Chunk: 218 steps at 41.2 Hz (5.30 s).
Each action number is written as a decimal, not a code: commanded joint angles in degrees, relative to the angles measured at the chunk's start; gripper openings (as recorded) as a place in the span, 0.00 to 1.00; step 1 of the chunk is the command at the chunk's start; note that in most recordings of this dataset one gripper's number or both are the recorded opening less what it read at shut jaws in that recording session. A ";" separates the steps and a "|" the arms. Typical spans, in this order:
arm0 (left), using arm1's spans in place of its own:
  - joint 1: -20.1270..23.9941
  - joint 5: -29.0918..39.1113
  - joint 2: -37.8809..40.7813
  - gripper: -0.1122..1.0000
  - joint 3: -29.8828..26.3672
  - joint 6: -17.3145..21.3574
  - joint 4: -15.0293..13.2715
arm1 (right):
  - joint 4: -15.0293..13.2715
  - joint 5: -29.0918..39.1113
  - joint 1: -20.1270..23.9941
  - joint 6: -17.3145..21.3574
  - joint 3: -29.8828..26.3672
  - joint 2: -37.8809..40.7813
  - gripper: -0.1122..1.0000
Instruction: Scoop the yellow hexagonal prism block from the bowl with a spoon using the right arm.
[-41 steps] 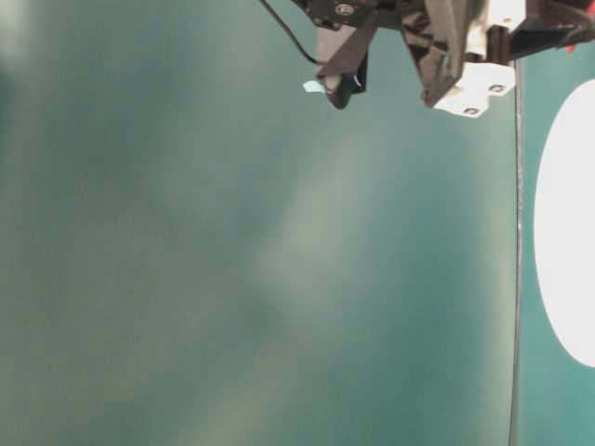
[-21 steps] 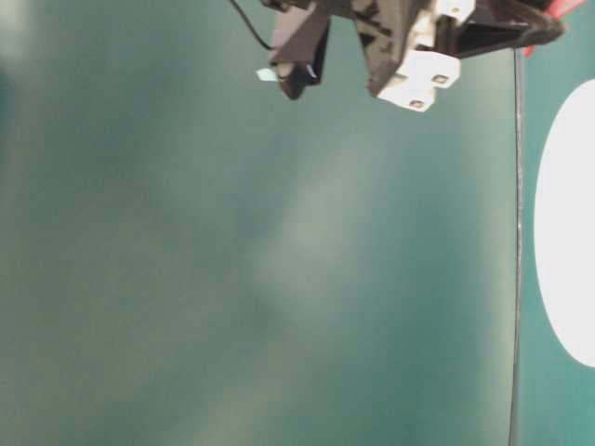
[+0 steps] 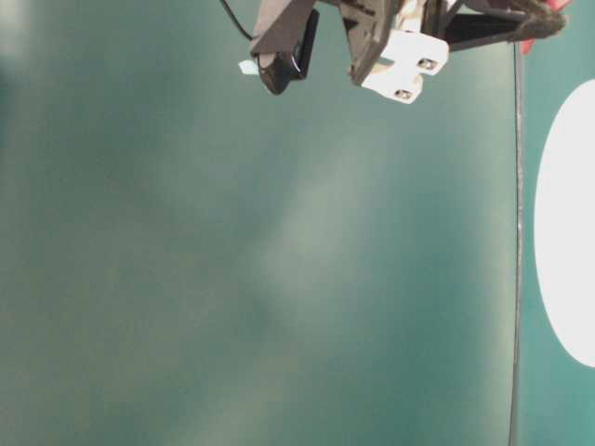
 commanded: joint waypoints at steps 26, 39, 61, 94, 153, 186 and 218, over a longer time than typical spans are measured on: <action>0.09 -0.26 0.35 0.13 -1.76 0.00 0.09 | -5.36 1.49 6.15 13.45 -0.62 2.02 0.31; 0.09 -0.35 0.35 0.13 -1.76 -0.09 0.09 | -5.45 1.32 6.42 14.33 -1.85 5.19 0.32; 0.09 -0.35 0.26 0.13 -1.76 -0.09 0.09 | -5.71 1.23 7.03 14.33 -3.60 6.42 0.31; 0.09 -0.26 0.35 0.13 -1.76 -0.09 0.18 | -8.35 0.26 7.65 14.33 -3.69 6.33 0.64; 0.09 -0.26 0.53 0.13 -1.76 -0.26 0.09 | -23.38 -7.29 13.97 -51.77 3.34 -3.52 0.64; 0.09 -0.35 0.62 0.13 -1.67 -0.26 0.09 | -21.36 -6.50 13.89 -89.12 4.83 -3.60 0.65; 0.09 -0.35 0.09 0.13 -1.85 -0.97 0.09 | -21.88 -11.34 13.80 -124.54 7.65 0.53 0.65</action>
